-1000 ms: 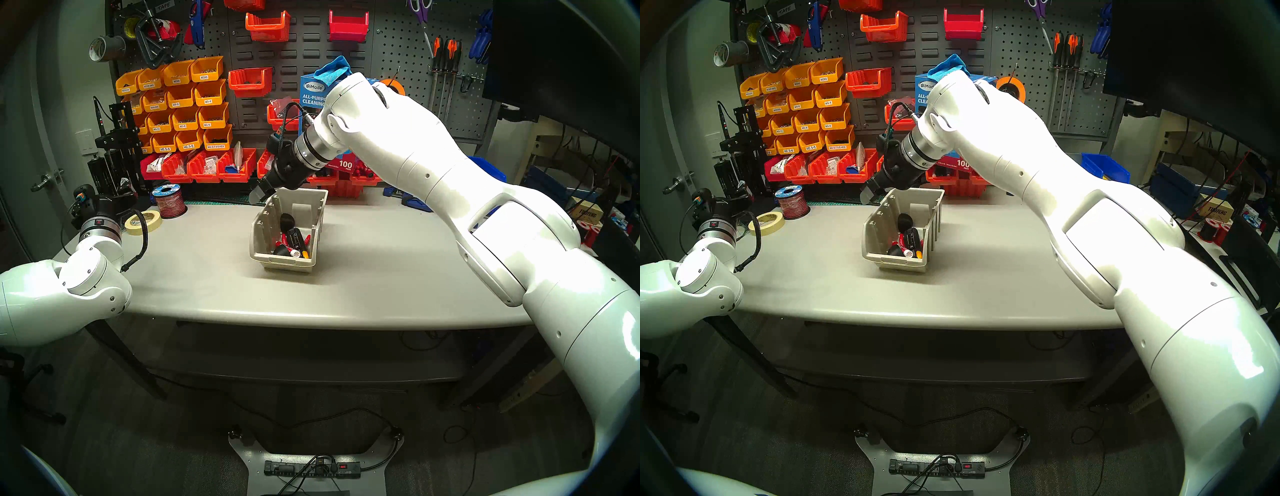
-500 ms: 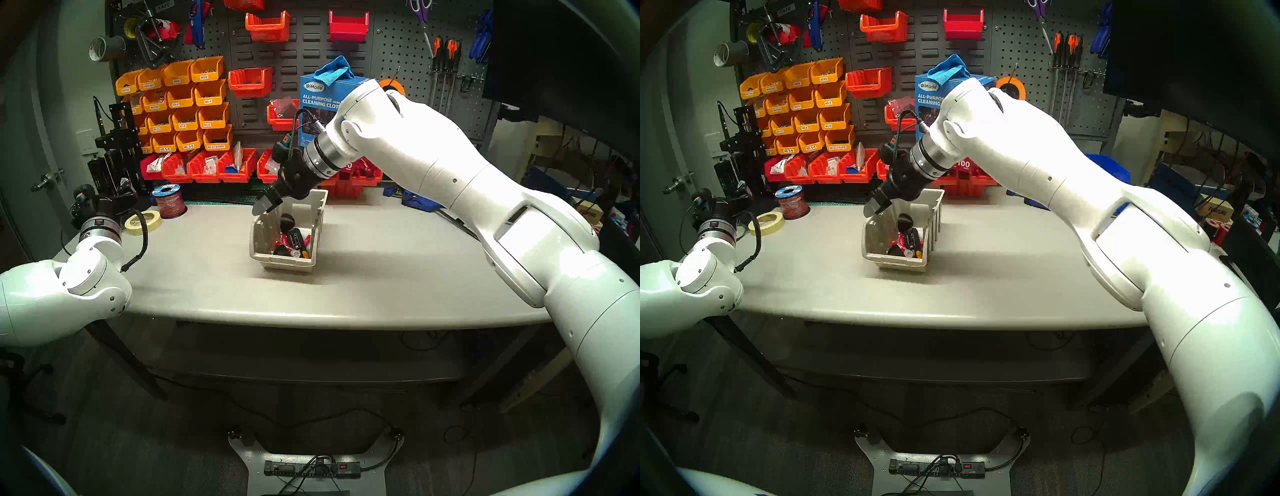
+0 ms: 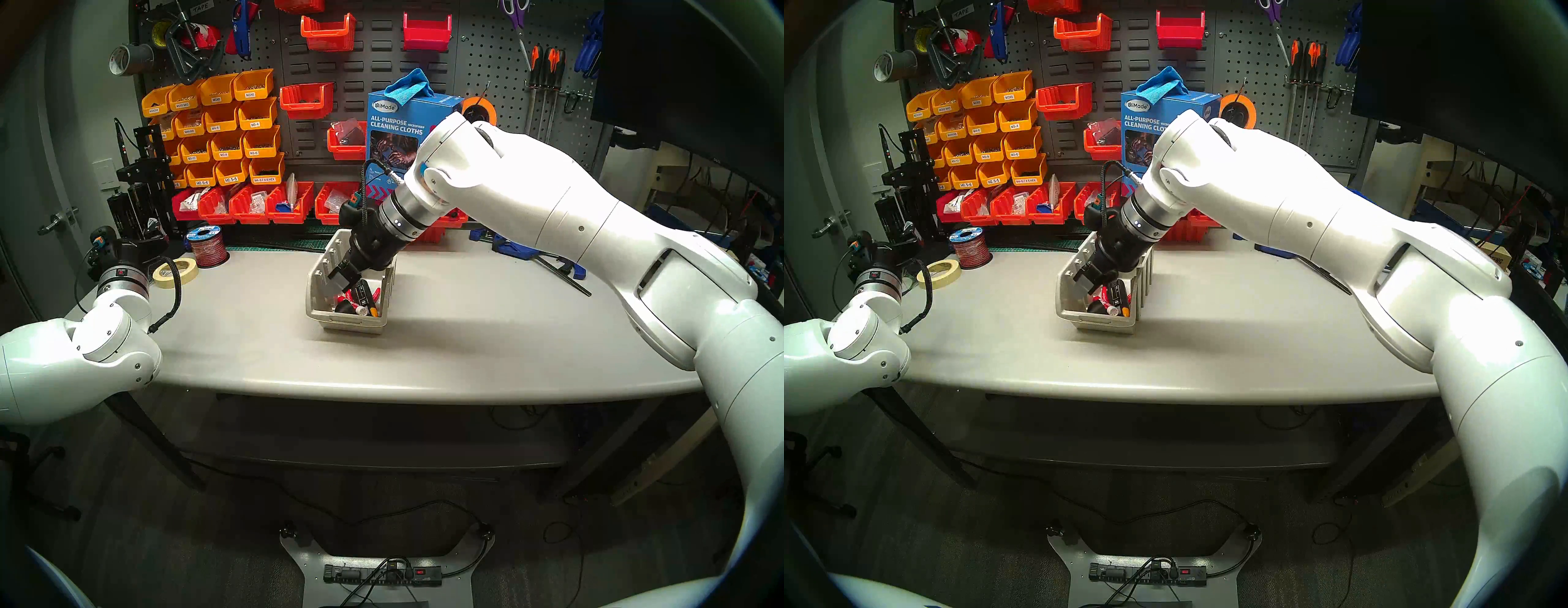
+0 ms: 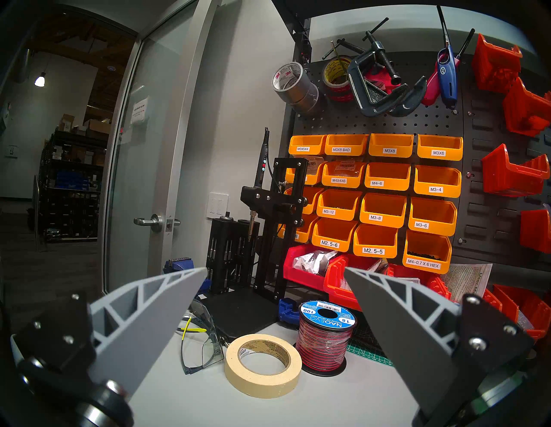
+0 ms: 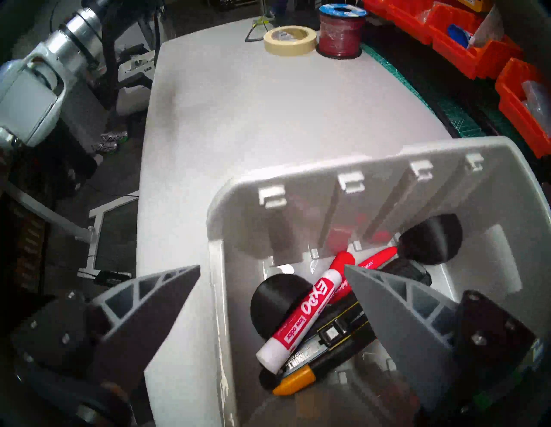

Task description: Take out tools from the storage box

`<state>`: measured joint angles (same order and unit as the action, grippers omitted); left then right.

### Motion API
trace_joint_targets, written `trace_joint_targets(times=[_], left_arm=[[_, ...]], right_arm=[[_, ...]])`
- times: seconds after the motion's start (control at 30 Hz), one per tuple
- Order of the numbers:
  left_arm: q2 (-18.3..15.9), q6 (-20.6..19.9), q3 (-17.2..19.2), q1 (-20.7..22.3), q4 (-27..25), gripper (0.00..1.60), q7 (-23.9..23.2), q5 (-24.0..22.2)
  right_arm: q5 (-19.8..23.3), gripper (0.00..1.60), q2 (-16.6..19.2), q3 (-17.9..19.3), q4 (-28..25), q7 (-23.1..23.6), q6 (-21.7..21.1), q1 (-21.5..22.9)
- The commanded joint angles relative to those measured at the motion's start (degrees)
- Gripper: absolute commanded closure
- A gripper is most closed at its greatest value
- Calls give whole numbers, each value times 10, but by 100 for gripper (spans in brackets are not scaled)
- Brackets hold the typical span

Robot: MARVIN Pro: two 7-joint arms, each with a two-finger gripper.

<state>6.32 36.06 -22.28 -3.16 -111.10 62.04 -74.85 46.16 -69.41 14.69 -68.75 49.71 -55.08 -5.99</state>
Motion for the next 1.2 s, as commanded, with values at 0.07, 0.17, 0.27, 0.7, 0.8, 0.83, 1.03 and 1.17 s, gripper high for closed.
trace_joint_targets(times=[0.07, 0.17, 0.27, 0.7, 0.8, 0.83, 1.03, 1.17], left_arm=[[1, 0, 6, 6, -1, 0, -1, 3], [1, 0, 6, 6, -1, 0, -1, 3], [1, 0, 6, 6, -1, 0, -1, 3], [1, 0, 6, 7, -1, 0, -1, 3], [1, -1, 6, 7, -1, 0, -1, 3], [1, -1, 6, 7, -1, 0, -1, 3], [1, -1, 6, 7, -1, 0, -1, 3], [1, -1, 6, 7, -1, 0, -1, 3]], right_arm=[[32, 0, 17, -66, -19, 57, 1, 68], [41, 0, 15, -91, -21, 61, 1, 84], [49, 0, 12, -115, -23, 61, 1, 99], [86, 0, -9, -212, -9, 68, 1, 161], [92, 0, -18, -234, 1, 71, 1, 169], [99, 0, -22, -238, 2, 57, 1, 169], [112, 0, -39, -271, 24, 53, 1, 171], [126, 0, -53, -303, 49, 60, 4, 168]])
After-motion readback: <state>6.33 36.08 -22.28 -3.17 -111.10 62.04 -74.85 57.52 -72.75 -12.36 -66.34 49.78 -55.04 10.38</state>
